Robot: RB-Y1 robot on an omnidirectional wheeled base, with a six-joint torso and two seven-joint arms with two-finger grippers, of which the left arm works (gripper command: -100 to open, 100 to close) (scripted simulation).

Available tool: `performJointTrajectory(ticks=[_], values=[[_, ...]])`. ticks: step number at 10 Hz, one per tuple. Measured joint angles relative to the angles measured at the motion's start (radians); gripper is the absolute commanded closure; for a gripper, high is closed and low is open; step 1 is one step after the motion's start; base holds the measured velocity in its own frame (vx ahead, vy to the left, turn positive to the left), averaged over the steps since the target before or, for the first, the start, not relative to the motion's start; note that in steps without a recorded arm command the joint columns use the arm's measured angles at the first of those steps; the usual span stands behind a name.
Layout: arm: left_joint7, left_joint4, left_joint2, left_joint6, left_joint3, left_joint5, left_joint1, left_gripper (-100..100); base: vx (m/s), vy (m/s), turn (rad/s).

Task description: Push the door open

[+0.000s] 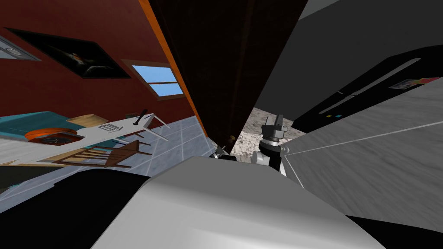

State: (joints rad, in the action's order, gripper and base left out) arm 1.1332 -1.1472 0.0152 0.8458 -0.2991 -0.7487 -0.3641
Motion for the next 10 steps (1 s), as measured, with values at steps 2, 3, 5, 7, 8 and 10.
performJointTrajectory(ticks=[2,3,5,7,8,10], values=[[0.009,0.009,0.008,0.009,0.013,0.011,-0.003,-100,-0.128,-0.05,0.212],[0.016,0.012,0.013,0.018,0.026,0.022,-0.007,-100,-0.153,-0.08,0.164],[0.028,0.011,-0.014,0.032,0.046,0.04,-0.022,-100,-0.091,-0.04,0.072],[0.03,0.017,-0.003,0.033,0.049,0.042,-0.016,-100,0.097,-0.078,-0.019],[0.029,0.013,0.007,0.029,0.048,0.042,-0.016,-100,0.153,-0.133,-0.013],[0.029,0.016,0.016,0.022,0.05,0.044,-0.004,-100,0.158,-0.125,-0.011]])
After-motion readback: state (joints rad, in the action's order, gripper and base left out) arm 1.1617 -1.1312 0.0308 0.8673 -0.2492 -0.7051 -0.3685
